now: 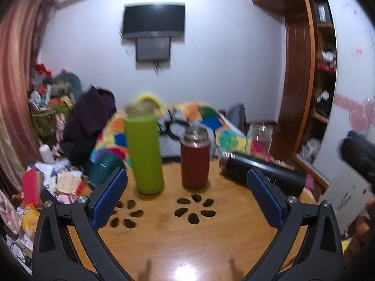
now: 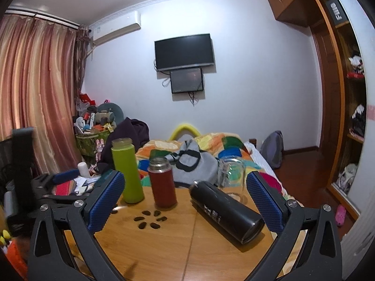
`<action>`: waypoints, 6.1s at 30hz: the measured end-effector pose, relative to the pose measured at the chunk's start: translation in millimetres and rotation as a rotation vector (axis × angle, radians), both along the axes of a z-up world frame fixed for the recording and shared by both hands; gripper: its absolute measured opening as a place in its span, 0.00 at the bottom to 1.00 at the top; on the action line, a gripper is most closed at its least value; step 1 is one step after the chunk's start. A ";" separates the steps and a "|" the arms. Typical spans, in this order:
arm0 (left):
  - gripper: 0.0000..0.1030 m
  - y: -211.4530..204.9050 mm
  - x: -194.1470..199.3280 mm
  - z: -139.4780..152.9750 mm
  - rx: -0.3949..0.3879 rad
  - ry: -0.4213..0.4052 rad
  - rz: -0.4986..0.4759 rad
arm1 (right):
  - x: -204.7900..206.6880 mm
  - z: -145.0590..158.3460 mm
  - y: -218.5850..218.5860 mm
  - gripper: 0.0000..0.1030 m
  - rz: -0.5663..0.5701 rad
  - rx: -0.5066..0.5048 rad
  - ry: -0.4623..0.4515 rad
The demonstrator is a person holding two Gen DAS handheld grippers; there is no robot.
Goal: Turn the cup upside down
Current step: 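Grasp the upright red thermos cup with the left tool and lift it, then close the right tool on the red cup while the left tool opens and releases it, then rotate the red cup with the right tool until its bottom faces up, then lower the inverted red cup onto the table and open the right tool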
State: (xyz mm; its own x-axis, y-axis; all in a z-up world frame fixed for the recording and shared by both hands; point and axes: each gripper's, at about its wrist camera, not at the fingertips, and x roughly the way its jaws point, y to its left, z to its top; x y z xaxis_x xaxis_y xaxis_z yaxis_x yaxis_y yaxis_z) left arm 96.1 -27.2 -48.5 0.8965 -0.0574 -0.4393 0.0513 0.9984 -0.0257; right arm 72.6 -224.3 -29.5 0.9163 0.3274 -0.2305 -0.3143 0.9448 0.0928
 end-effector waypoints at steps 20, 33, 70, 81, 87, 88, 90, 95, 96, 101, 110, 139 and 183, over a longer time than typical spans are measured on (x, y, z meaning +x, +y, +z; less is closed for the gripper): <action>0.62 -19.8 149.9 -61.0 0.007 0.282 0.028 | 34.0 -38.5 -49.1 1.00 -0.032 0.076 0.152; 0.59 -10.9 125.1 -55.7 0.008 0.329 -0.092 | 36.4 -41.9 -41.6 1.00 -0.035 0.037 0.158; 0.60 6.1 -33.5 -25.8 -0.049 0.255 -0.402 | 26.4 -101.2 24.0 1.00 0.177 -0.153 0.288; 0.59 54.7 -24.7 -31.3 -0.124 0.225 -0.254 | 38.2 -110.3 73.8 0.90 0.326 -0.185 0.303; 0.41 53.2 -2.9 -45.7 -0.151 0.239 -0.242 | 49.8 -124.3 93.8 0.60 0.354 -0.210 0.354; 0.37 51.5 2.6 -48.4 -0.155 0.245 -0.246 | 51.3 -125.9 95.1 0.57 0.346 -0.219 0.358; 0.31 48.4 10.5 -53.5 -0.170 0.261 -0.258 | 51.8 -127.1 95.3 0.57 0.340 -0.229 0.360; 0.27 45.0 20.2 -62.0 -0.218 0.293 -0.290 | 46.9 -125.0 98.0 0.57 0.350 -0.301 0.351; 0.27 44.8 20.5 -63.0 -0.223 0.296 -0.297 | 46.1 -124.4 98.3 0.57 0.358 -0.318 0.353; 0.27 43.7 17.1 -64.4 -0.237 0.301 -0.314 | 44.3 -116.6 95.9 0.57 0.393 -0.380 0.361; 0.27 56.2 20.4 -71.5 -0.258 0.326 -0.270 | 43.3 -109.5 86.4 0.57 0.410 -0.364 0.370; 0.27 36.5 17.1 -96.6 -0.039 0.395 -0.195 | 40.0 -113.1 80.0 0.57 0.399 -0.256 0.361; 0.27 41.4 7.8 -31.7 -0.220 0.215 -0.274 | 29.2 -62.3 76.1 0.52 0.351 -0.155 0.167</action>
State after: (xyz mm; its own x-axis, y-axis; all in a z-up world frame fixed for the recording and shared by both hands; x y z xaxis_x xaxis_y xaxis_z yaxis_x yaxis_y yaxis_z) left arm 103.9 14.2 -80.1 0.7241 -0.3945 -0.5657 0.2845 0.9181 -0.2760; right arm 101.8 -148.1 -91.8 0.7010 0.5629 -0.4378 -0.6122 0.7899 0.0354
